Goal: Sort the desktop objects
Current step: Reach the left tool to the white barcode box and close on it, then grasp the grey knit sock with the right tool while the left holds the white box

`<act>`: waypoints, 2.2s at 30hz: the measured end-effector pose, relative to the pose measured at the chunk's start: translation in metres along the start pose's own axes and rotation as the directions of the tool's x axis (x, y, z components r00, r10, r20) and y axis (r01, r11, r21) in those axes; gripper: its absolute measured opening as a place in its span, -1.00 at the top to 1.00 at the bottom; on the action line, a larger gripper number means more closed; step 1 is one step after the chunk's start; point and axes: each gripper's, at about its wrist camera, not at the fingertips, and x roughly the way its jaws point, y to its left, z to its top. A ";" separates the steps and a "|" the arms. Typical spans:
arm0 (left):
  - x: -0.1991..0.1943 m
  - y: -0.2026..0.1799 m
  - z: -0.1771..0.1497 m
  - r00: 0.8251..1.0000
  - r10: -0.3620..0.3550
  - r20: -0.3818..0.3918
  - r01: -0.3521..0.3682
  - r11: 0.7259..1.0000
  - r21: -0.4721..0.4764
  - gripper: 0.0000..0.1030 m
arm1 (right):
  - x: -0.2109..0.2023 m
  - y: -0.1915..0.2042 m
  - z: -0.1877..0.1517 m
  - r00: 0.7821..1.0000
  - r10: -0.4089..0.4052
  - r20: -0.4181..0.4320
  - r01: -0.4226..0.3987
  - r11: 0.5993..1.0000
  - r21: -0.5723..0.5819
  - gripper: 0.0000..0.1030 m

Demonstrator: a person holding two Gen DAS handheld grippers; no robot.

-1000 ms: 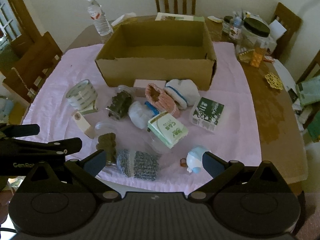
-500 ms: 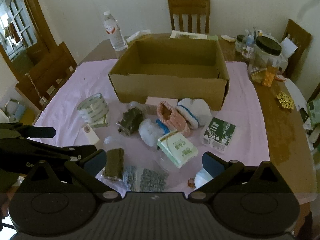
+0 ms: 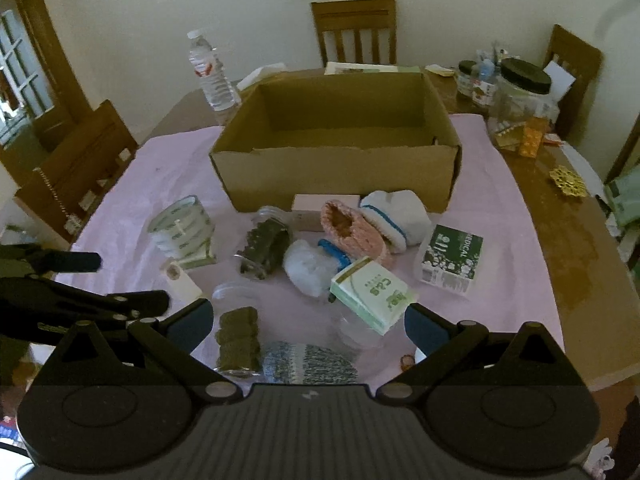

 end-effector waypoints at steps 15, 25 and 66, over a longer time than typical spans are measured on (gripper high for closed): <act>0.035 0.029 -0.020 0.994 -0.100 -0.032 0.104 0.975 0.194 -0.98 | 0.024 0.027 -0.030 0.995 -0.067 -0.073 0.068 0.998 0.014 -1.00; 0.066 0.041 -0.021 0.986 -0.165 -0.007 0.162 0.963 0.215 -0.98 | 0.027 0.041 -0.044 0.989 -0.120 -0.090 0.123 0.992 0.025 -1.00; 0.099 0.035 -0.021 0.992 -0.126 -0.026 0.129 0.977 0.168 -0.54 | 0.120 0.021 -0.066 0.963 -0.126 -0.239 0.103 0.989 -0.104 -1.00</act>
